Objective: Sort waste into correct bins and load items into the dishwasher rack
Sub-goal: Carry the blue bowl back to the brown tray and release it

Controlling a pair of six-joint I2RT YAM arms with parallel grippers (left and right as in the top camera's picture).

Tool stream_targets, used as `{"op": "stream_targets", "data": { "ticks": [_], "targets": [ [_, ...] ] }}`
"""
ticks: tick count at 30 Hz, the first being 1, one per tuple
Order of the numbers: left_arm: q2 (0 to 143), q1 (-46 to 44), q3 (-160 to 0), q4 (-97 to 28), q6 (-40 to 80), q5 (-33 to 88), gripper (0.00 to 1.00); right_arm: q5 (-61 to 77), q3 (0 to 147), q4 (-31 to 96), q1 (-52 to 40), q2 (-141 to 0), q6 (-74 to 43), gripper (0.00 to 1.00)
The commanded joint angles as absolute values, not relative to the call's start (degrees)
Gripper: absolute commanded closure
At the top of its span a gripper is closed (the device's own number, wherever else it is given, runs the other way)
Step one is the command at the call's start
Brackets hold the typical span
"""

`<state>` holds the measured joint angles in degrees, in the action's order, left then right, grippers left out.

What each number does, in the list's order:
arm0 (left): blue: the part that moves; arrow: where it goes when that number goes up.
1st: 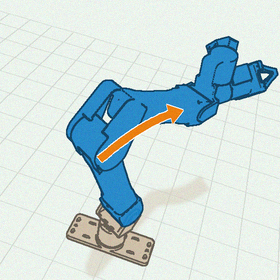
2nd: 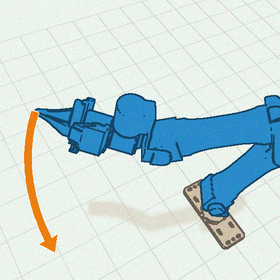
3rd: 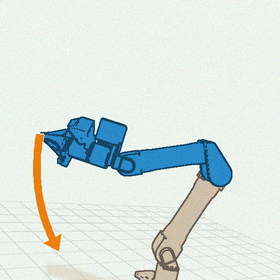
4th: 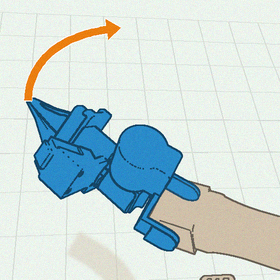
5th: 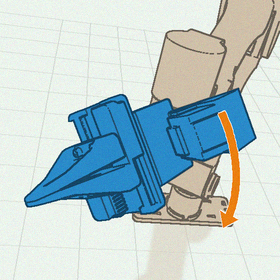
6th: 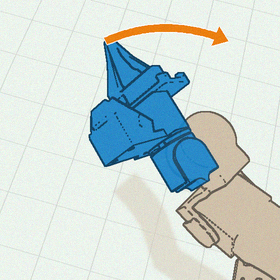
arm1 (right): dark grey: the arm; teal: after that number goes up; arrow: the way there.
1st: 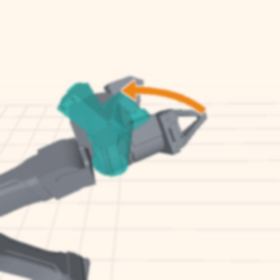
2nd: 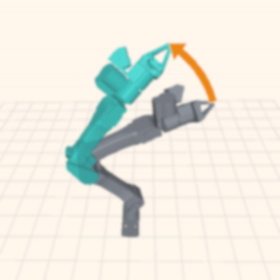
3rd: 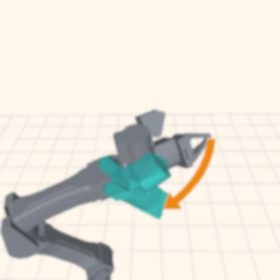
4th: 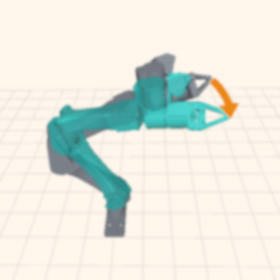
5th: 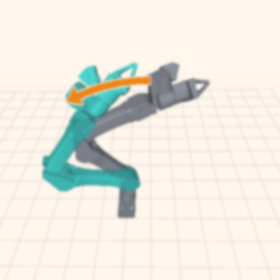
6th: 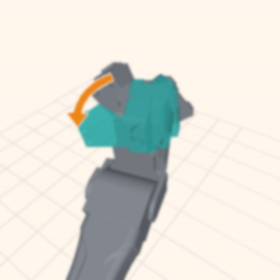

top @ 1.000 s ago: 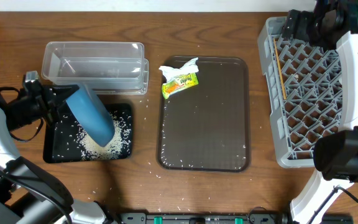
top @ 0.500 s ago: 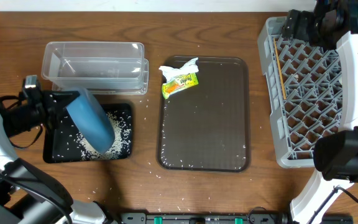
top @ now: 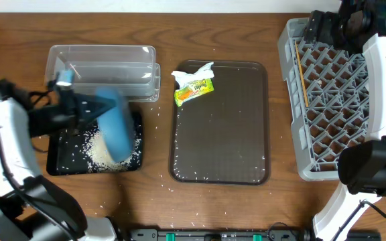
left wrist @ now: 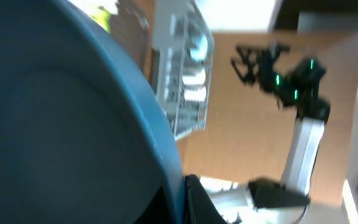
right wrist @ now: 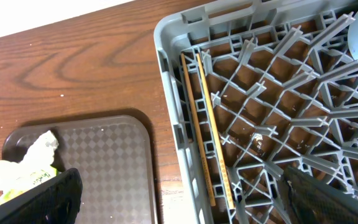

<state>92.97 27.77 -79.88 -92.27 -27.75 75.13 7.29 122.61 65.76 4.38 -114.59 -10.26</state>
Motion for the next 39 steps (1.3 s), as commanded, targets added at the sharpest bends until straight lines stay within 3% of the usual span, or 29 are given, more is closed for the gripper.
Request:
{"op": "stream_targets", "data": {
  "ticks": [1,5,9,14,19,32,39],
  "targets": [
    [90.21,21.12,-80.05,-92.25,-31.05,80.49,0.94,7.53,122.78,65.80,4.10,-112.99,-10.87,0.01],
    [90.11,11.57,-80.09,-86.85,-30.55,84.73,0.94,7.53,122.78,65.80,4.10,-112.99,-10.87,0.01],
    [90.11,3.11,-80.09,-75.29,-20.14,84.16,0.94,7.53,122.78,65.80,4.10,-112.99,-10.87,0.01],
    [89.78,-6.28,-80.14,-54.43,10.33,60.20,0.94,7.53,122.78,65.80,4.10,-112.99,-10.87,0.01],
    [88.68,-17.41,-80.16,-43.16,18.83,45.06,0.94,7.53,122.78,65.80,4.10,-112.99,-10.87,0.01],
    [90.17,-45.58,-80.14,-35.86,20.71,-0.34,0.94,7.53,122.78,65.80,4.10,-112.99,-10.87,0.01],
    [96.25,-53.74,-80.14,-31.48,19.59,-7.27,0.94,7.53,122.78,65.80,4.10,-112.99,-10.87,0.01]
  ]
}}
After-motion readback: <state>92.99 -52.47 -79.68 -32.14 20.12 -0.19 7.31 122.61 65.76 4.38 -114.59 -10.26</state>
